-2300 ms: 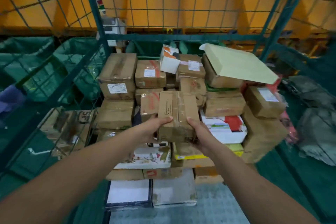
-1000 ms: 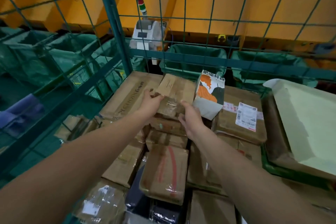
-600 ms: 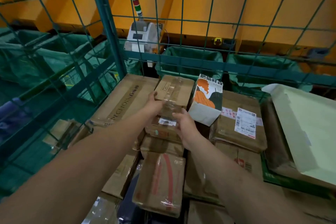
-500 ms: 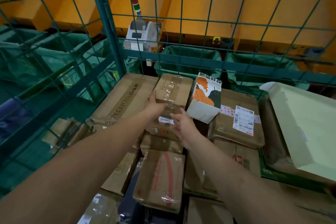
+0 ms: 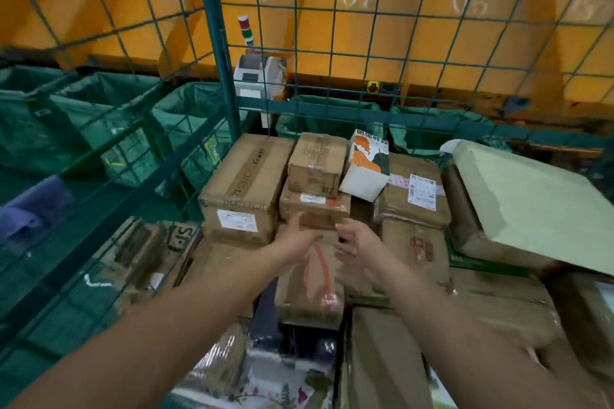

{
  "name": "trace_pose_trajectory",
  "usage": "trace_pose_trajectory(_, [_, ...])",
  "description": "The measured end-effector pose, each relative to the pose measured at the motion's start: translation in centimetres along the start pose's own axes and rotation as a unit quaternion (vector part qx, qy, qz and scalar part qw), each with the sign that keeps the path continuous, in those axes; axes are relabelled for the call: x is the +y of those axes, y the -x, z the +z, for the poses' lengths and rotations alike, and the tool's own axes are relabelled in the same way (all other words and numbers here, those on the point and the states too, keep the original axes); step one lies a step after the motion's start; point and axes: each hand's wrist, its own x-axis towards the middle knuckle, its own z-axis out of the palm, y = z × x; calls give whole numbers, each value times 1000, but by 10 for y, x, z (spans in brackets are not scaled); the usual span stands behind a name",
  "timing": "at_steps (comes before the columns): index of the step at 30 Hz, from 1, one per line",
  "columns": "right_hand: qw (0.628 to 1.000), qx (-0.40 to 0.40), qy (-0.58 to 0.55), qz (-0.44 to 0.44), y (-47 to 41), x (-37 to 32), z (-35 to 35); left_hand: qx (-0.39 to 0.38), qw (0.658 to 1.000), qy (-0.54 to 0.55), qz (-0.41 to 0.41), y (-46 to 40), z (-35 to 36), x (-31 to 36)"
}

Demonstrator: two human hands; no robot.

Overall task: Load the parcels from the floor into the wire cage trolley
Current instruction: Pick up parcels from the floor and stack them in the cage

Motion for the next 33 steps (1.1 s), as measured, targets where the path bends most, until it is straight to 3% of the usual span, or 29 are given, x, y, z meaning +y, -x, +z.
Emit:
trace_pose_trajectory(8, [998, 53, 21, 29, 140, 99, 18, -126, 992, 3, -13, 121, 11, -78])
trace_pose_trajectory(12, [990, 129, 9, 55, 214, 162, 18, -226, 973, -44, -24, 179, 31, -120])
trace_pose_trajectory(19, [964, 245, -66, 80, 343, 255, -10, -327, 939, -106, -13, 290, 89, -159])
trace_pose_trajectory(24, [933, 330, -120, 78, 452, 316, -37, -410, 894, -182, -6, 361, 160, -188])
trace_pose_trajectory(33, [823, 509, -234, 94, 653, 442, -50, -568, 770, -288, 29, 539, 270, -251])
